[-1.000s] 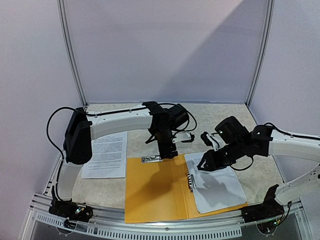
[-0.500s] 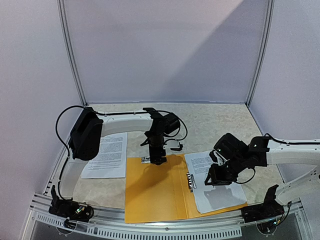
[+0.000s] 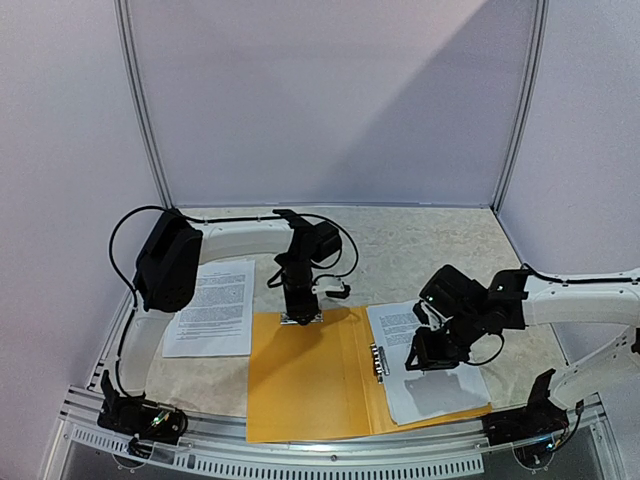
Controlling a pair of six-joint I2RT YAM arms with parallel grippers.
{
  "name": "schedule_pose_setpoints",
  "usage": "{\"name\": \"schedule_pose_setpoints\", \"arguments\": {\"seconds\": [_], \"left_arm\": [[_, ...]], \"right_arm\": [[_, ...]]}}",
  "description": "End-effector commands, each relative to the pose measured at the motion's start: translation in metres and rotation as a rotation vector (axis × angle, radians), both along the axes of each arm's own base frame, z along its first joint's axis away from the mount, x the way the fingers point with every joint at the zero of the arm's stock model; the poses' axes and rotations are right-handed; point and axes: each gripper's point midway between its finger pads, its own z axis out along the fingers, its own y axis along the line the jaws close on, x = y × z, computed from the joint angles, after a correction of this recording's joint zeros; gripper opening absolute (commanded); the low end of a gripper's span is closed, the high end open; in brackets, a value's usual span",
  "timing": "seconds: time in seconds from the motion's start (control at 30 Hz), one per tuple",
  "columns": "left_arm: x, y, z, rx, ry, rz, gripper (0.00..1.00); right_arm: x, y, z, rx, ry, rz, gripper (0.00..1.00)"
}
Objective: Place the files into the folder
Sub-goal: Clamp the file in the folder with some files.
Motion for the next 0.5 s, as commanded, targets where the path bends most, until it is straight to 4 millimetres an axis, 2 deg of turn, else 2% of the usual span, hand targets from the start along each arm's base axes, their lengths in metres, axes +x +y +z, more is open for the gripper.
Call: {"name": "schedule_pose_setpoints", "arguments": {"seconds": [0.0,0.1,0.23,0.33,0.47], "left_arm": [[-0.005,0.022,-0.023,0.072,0.051,0.020,0.57],[0.017,0.034,-0.026,0.093,-0.009,0.061,0.53],[0.046,0.052,-0.026,0.127,-0.111,0.089,0.49],[0.057,0.063,-0.028,0.150,-0.147,0.087,0.48],[0.066,0.074,-0.030,0.158,-0.179,0.072,0.48]], "right_arm": [[0.004,0.006,0.005,-0.006,-0.019,0.031,0.34],[0.010,0.011,0.011,0.008,-0.052,0.042,0.34],[0.030,0.018,0.032,0.017,-0.178,0.082,0.34],[0.042,0.035,0.053,0.022,-0.301,0.227,0.34],[0.051,0.063,0.078,-0.017,-0.568,0.506,0.35]]}}
